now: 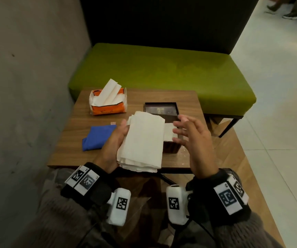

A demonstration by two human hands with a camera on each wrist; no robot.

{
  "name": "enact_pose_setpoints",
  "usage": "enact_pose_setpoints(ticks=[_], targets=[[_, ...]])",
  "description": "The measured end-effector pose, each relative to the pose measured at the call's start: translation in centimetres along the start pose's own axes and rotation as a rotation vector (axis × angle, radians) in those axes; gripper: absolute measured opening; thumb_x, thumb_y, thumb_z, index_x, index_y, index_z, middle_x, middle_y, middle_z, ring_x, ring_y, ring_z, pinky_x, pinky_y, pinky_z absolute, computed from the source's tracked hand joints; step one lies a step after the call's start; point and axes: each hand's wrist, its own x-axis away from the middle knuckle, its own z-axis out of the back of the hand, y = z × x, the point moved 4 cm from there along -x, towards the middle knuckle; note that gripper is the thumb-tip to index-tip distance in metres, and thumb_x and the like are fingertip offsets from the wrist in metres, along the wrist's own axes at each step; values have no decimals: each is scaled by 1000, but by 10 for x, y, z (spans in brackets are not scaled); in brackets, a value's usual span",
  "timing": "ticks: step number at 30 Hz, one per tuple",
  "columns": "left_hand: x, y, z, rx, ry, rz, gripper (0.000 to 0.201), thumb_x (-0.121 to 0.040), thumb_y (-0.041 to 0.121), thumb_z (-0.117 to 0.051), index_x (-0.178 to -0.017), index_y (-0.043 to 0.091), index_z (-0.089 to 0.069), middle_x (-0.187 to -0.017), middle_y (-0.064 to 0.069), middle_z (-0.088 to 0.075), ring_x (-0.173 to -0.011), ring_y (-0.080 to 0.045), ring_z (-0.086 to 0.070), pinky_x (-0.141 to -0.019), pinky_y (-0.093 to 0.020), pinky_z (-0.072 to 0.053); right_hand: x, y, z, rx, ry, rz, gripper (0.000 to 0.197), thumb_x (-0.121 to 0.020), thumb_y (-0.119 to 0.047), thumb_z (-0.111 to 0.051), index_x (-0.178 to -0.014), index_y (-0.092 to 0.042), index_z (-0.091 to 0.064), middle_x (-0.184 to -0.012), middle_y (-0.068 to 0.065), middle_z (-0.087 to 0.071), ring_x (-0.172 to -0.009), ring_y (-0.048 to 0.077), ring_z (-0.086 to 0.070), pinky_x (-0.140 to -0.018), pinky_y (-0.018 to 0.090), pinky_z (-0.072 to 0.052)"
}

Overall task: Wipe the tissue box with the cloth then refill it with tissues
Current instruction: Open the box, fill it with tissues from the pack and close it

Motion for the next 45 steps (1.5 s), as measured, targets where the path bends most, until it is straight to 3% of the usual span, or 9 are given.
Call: enact_pose_setpoints(ticks=[4, 8, 11, 16, 22, 28, 33, 38, 45], targets=[[1, 0, -7, 0, -25, -28, 61, -71, 54, -56, -121, 19, -57, -115, -8, -68, -101, -21, -67, -73, -29, -58, 1, 30, -2, 106, -179, -310, 45, -94, -39, -57, -133, -18, -49, -126, 8, -63, -111, 19, -63, -90, 36, -55], [0, 3, -14, -169, 2, -60, 35, -84, 24, -60, -119, 25, -55, -110, -7, -69, -97, -25, -67, -77, -36, -57, 14, 44, -17, -162, -355, -500, 34, -96, -38, -51, -124, -19, -58, -118, 8, -71, -108, 23, -68, -92, 40, -55], [2, 2, -15, -233, 15, -82, 27, -92, 16, -51, -114, 31, -55, -105, -3, -69, -94, -23, -67, -81, -38, -53, 16, 49, -22, -315, -419, -503, 46, -93, -40, -51, -134, -18, -53, -128, 10, -66, -121, 27, -61, -107, 48, -44], [5, -3, -20, -349, -23, -89, 26, -93, 17, -49, -117, 29, -46, -110, -6, -61, -90, -22, -64, -75, -36, -52, 16, 56, -27, -389, -433, -506, 45, -93, -41, -55, -130, -16, -56, -129, 15, -64, -120, 30, -61, -110, 52, -40], [4, -6, -23, -281, 16, -95, 67, -87, 26, -61, -139, 35, -21, -123, -2, -57, -102, -25, -64, -82, -41, -55, 12, 58, -17, -338, -402, -478, 49, -90, -35, -59, -133, -14, -52, -126, 16, -66, -117, 31, -63, -102, 50, -49], [9, -11, -27, -280, -74, -39, 46, -84, 19, -62, -128, 21, -47, -116, -6, -65, -101, -21, -67, -78, -33, -57, 11, 64, -15, -293, -380, -455, 56, -78, -25, -70, -130, -12, -55, -122, 20, -66, -113, 35, -65, -95, 52, -53], [9, -10, -27, -225, -93, -4, 41, -87, 20, -58, -128, 18, -49, -116, -9, -66, -103, -24, -66, -86, -39, -55, 12, 67, -17, -301, -410, -484, 74, -69, -38, -83, -132, -11, -55, -126, 21, -64, -118, 37, -62, -101, 56, -47], [8, -9, -28, -326, -116, -3, 42, -85, 20, -62, -125, 18, -50, -110, -6, -67, -97, -19, -68, -77, -30, -57, 12, 67, -20, -265, -413, -522, 76, -66, -40, -85, -131, -12, -56, -123, 22, -66, -114, 38, -64, -99, 57, -48], [10, -19, -41, -435, -189, -47, 29, -85, 12, -62, -105, 31, -53, -96, 6, -68, -82, -1, -68, -64, -15, -53, 7, 66, -20, -234, -287, -530, 39, -82, -21, -72, -119, -12, -63, -113, 22, -69, -104, 39, -68, -88, 55, -55]])
